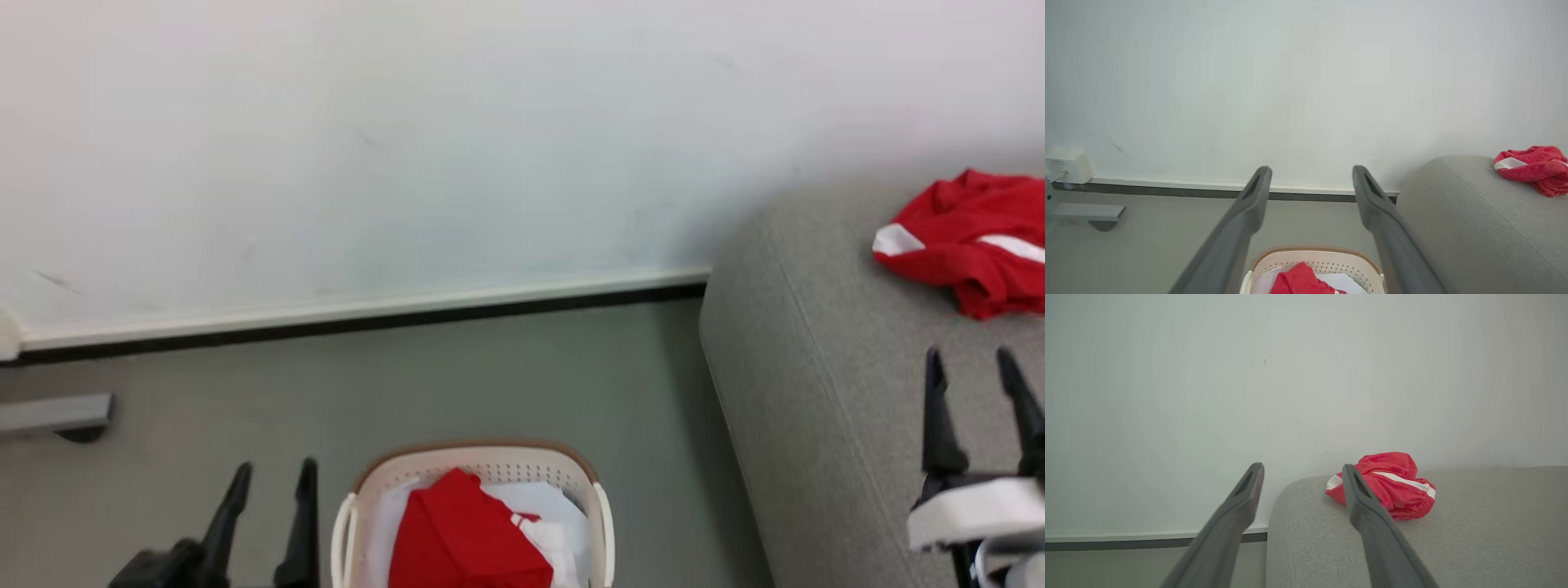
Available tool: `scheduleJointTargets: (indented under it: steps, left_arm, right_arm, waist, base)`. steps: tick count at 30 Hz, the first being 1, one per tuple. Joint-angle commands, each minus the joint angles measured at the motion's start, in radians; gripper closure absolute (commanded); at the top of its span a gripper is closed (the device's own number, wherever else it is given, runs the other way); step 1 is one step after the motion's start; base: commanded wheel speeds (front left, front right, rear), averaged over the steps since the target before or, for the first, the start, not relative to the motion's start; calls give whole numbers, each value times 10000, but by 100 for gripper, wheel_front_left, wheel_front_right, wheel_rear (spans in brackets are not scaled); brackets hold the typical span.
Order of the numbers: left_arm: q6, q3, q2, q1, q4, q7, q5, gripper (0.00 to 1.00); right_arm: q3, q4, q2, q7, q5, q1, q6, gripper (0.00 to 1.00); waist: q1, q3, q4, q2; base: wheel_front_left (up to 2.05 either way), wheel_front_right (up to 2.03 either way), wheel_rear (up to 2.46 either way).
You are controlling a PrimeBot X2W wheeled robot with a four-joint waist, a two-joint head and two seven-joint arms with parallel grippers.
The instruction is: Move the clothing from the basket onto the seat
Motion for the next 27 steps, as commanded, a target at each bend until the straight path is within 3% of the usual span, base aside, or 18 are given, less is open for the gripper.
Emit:
scheduleJointTargets:
  steps: [1,10,13,27]
  left_arm:
    - [-9,191,-76,277,-93,-14,216,0]
    - [-740,1343,-780,1380,-20,-13,1084,0]
    - [-1024,1636,-1022,1517,62,-13,1434,0]
    - [-1921,2368,-1784,1607,215,-14,2232,0]
  right_arm:
    - [69,-153,44,25,-32,372,-22,0]
    - [637,-656,406,-58,-253,2082,-23,0]
    - [804,-512,404,-131,151,2402,-23,0]
    - [1523,111,409,-220,782,2816,-23,0]
  waist:
    - [4,-446,315,0]
    - [4,-926,762,0]
    - [4,-971,864,0]
    - [4,-1014,987,0]
  base:
    - [0,0,0]
    - [0,0,0]
    - [0,0,0]
    - [0,0,0]
